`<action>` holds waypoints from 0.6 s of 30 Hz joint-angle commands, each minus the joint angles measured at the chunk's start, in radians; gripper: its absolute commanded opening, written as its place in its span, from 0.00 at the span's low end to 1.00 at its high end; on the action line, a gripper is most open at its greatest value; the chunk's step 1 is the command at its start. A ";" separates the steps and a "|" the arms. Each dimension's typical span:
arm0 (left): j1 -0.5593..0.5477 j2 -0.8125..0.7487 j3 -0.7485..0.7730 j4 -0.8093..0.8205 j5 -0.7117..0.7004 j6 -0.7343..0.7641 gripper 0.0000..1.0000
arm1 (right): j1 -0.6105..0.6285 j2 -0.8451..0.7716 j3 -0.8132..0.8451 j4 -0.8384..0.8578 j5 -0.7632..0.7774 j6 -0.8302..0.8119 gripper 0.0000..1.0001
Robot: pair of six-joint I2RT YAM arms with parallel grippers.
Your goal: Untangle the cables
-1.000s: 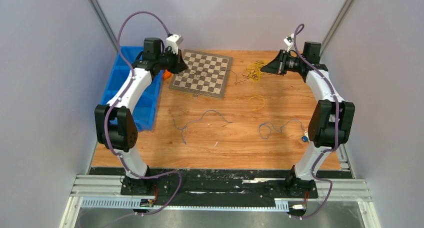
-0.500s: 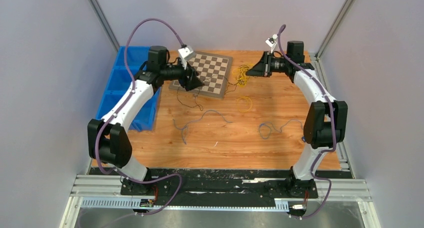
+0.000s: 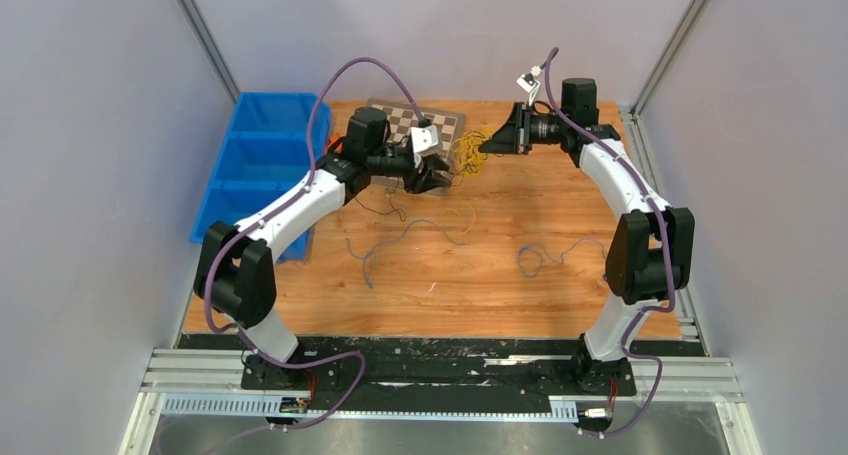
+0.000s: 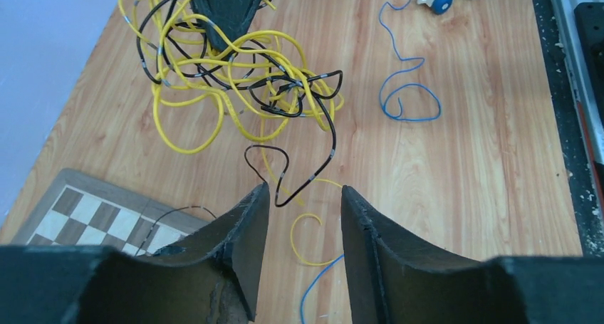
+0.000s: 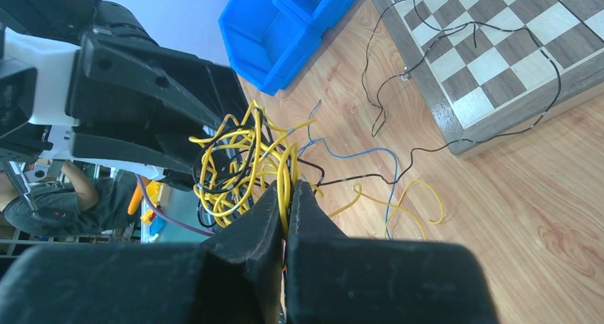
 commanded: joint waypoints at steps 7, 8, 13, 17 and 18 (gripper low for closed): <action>-0.021 -0.039 -0.066 0.014 -0.090 0.114 0.01 | 0.004 -0.008 0.023 0.043 -0.016 0.033 0.00; -0.011 -0.051 -0.079 0.018 -0.088 0.109 0.00 | 0.001 -0.007 0.024 0.043 -0.013 0.029 0.00; 0.081 -0.142 -0.157 -0.073 -0.055 0.134 0.00 | -0.065 0.005 0.047 0.043 0.009 0.027 0.00; 0.219 -0.163 -0.193 -0.205 -0.052 0.271 0.00 | -0.135 0.012 0.087 0.044 0.019 0.033 0.00; 0.234 -0.161 -0.193 -0.242 -0.065 0.309 0.00 | -0.151 0.014 0.096 0.046 0.014 0.033 0.00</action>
